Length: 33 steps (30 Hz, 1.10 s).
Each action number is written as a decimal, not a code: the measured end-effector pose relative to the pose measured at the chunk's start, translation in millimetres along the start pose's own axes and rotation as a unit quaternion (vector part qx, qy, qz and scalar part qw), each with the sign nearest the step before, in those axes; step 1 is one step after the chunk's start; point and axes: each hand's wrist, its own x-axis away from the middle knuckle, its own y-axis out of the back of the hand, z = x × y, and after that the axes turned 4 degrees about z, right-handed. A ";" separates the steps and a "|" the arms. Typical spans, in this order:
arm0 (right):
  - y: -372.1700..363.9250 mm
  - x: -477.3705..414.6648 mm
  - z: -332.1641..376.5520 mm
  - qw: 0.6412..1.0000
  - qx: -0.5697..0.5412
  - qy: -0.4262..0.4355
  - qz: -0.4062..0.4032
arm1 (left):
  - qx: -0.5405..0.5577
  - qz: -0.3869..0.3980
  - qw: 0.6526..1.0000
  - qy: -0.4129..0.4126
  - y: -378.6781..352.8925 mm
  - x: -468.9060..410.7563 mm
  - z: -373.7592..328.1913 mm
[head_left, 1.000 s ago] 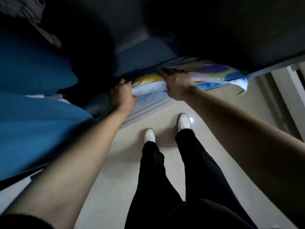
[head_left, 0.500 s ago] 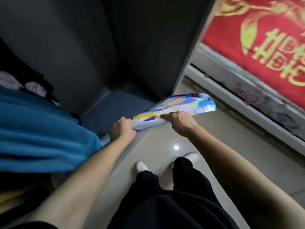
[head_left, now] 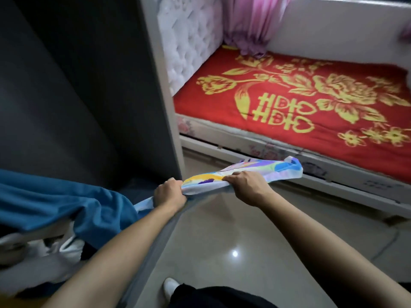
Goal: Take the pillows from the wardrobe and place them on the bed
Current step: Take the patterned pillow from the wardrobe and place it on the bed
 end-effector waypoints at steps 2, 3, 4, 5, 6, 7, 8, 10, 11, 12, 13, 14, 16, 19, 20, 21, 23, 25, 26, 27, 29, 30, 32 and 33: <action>7.0 44.0 -36.9 0.999 0.000 -0.038 -0.029 | -0.011 -0.022 0.999 -0.044 4.6 8.6 -54.1; 8.5 64.5 -55.0 0.998 0.001 -0.057 -0.034 | -0.009 -0.033 0.997 -0.067 6.7 12.5 -81.1; 10.4 84.0 -72.4 0.996 0.011 -0.077 -0.033 | -0.003 -0.044 0.995 -0.090 8.9 16.5 -107.9; 13.1 102.0 -88.6 0.994 0.026 -0.100 -0.034 | 0.003 -0.055 0.992 -0.112 10.8 21.4 -133.8; 16.7 117.6 -103.6 0.991 0.044 -0.120 -0.040 | 0.007 -0.065 0.989 -0.132 12.4 27.0 -158.1; 20.6 130.3 -117.0 0.988 0.060 -0.136 -0.048 | 0.005 -0.075 0.986 -0.151 13.3 33.1 -180.0; 24.5 140.5 -129.4 0.984 0.071 -0.152 -0.055 | -0.001 -0.083 0.982 -0.171 14.5 39.1 -199.5; 33.3 155.3 -151.5 0.978 0.077 -0.186 -0.056 | -0.016 -0.093 0.973 -0.208 17.6 50.4 -233.8; 37.3 159.0 -159.5 0.976 0.073 -0.200 -0.054 | -0.024 -0.094 0.969 -0.226 19.9 54.3 -247.2; 40.8 161.3 -167.3 0.974 0.066 -0.211 -0.057 | -0.031 -0.094 0.965 -0.244 22.4 56.0 -259.6; 44.2 163.6 -176.0 0.972 0.057 -0.218 -0.069 | -0.033 -0.095 0.961 -0.259 25.5 56.1 -272.3; 47.5 166.0 -184.5 0.970 0.048 -0.223 -0.085 | -0.031 -0.097 0.957 -0.271 28.7 54.8 -283.5; 52.2 169.2 -200.1 0.965 0.039 -0.234 -0.115 | -0.041 -0.104 0.950 -0.290 34.5 46.7 -302.0; 55.4 167.5 -218.7 0.959 0.022 -0.250 -0.133 | -0.048 -0.096 0.944 -0.312 38.8 24.8 -319.9; 55.9 164.4 -224.5 0.958 0.015 -0.253 -0.136 | -0.046 -0.088 0.942 -0.319 39.4 15.3 -324.1; 57.1 159.7 -230.4 0.957 0.009 -0.256 -0.138 | -0.042 -0.078 0.942 -0.325 40.2 4.2 -327.6; 60.8 146.0 -242.1 0.955 0.001 -0.261 -0.139 | -0.032 -0.047 0.944 -0.326 42.6 -24.8 -331.9; 67.6 124.6 -254.3 0.957 0.006 -0.258 -0.136 | -0.025 -0.006 0.948 -0.317 46.7 -61.9 -333.5; 72.5 110.7 -260.4 0.958 0.015 -0.253 -0.135 | -0.021 0.014 0.950 -0.312 47.9 -82.3 -333.7; 78.3 94.7 -266.7 0.959 0.027 -0.248 -0.132 | -0.017 0.032 0.951 -0.308 48.2 -102.9 -334.0; 93.6 58.9 -280.7 0.962 0.047 -0.236 -0.127 | -0.016 0.045 0.949 -0.310 48.5 -145.6 -336.6; 103.0 39.9 -288.0 0.964 0.055 -0.231 -0.124 | -0.016 0.042 0.948 -0.314 50.7 -166.0 -338.6; 123.8 -0.6 -305.3 0.965 0.073 -0.222 -0.119 | -0.002 0.031 0.948 -0.317 60.6 -204.2 -343.1; 135.6 -21.4 -313.9 0.965 0.084 -0.217 -0.120 | 0.001 0.021 0.948 -0.317 67.8 -223.2 -344.8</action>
